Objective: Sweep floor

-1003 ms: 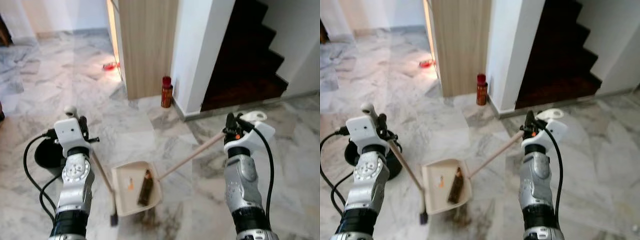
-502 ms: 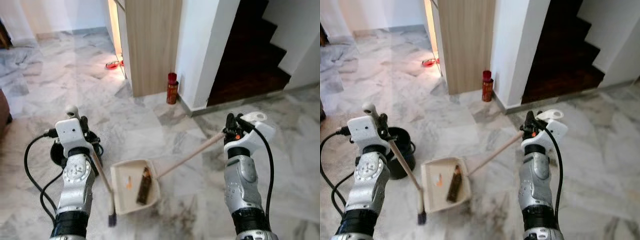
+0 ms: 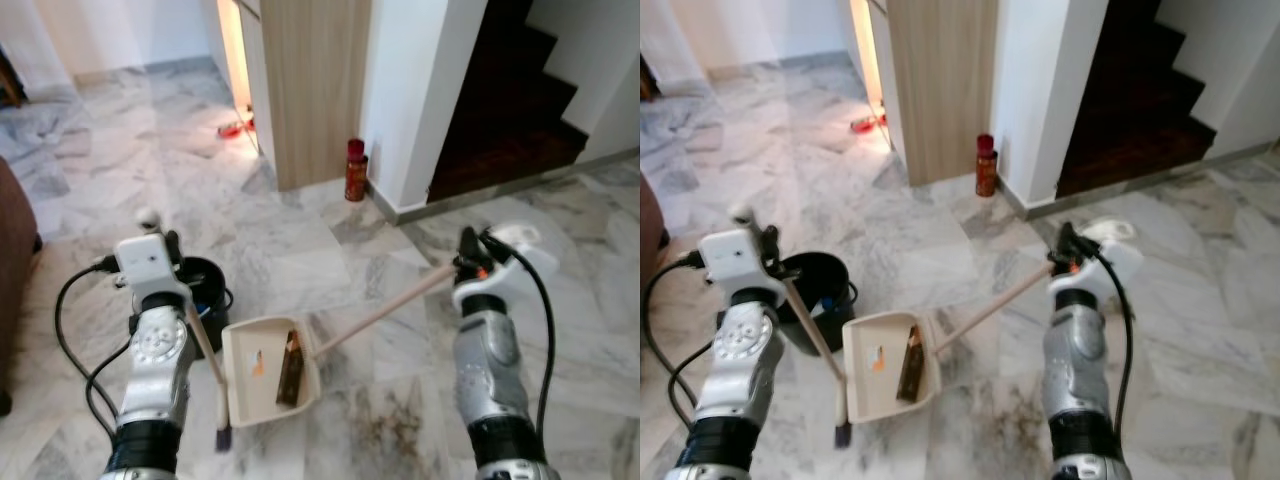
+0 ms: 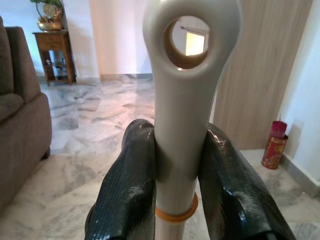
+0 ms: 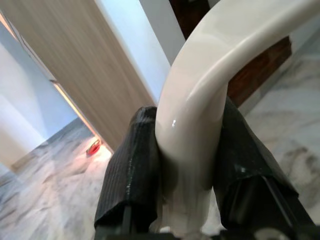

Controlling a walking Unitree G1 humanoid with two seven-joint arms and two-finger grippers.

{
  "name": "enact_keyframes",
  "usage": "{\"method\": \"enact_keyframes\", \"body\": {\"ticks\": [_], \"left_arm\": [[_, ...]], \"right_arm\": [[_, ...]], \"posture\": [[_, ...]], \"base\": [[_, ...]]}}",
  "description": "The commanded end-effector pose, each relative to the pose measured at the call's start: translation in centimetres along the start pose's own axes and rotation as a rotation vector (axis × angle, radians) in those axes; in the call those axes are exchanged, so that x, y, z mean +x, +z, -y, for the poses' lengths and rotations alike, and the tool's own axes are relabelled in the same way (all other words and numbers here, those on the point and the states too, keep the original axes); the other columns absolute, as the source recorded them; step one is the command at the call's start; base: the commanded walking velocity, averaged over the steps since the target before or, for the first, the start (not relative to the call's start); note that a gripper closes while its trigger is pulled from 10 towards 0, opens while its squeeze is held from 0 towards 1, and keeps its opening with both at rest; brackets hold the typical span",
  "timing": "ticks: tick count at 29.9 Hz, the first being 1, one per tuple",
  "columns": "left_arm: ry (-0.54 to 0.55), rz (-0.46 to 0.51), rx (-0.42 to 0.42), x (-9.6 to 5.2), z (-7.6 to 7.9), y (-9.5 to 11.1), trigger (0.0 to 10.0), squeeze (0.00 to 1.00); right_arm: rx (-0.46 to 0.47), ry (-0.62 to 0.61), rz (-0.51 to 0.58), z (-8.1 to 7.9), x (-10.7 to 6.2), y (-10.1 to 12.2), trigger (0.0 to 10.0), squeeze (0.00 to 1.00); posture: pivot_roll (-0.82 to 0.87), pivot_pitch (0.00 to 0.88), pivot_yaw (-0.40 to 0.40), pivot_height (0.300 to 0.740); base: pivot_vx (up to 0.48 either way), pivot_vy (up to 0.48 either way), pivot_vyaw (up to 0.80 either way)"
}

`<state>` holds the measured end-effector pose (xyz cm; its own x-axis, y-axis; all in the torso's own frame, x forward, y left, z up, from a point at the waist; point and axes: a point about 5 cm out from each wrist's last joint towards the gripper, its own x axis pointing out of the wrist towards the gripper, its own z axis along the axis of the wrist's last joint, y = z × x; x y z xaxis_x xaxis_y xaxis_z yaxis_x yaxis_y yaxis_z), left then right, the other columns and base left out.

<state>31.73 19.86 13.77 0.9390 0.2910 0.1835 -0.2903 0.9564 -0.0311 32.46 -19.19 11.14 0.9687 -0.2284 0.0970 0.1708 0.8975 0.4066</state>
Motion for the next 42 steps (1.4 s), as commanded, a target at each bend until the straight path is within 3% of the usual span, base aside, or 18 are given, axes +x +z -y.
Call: {"method": "enact_keyframes", "body": {"ticks": [1, 36, 42], "left_arm": [[0.017, 0.035, -0.011, 0.4, -0.42, 0.88, 10.0, 0.0], [0.002, 0.036, -0.008, 0.21, -0.07, 0.75, 10.0, 0.0], [-0.002, 0.042, -0.006, 0.16, -0.02, 0.8, 10.0, 0.0]], "right_arm": [[0.016, 0.031, 0.051, -1.15, 0.55, 1.12, 10.0, 0.0], [0.018, 0.031, 0.057, -1.04, 0.65, 1.34, 10.0, 0.0], [0.008, 0.048, 0.078, -1.21, 0.82, 1.98, 10.0, 0.0]], "posture": [[-0.01, 0.0, -0.011, 0.74], [-0.01, 0.0, -0.011, 0.74], [-0.01, 0.0, -0.013, 0.74]], "base": [[0.0, 0.326, 0.0], [0.0, 0.328, 0.0], [0.0, 0.046, 0.0]]}}
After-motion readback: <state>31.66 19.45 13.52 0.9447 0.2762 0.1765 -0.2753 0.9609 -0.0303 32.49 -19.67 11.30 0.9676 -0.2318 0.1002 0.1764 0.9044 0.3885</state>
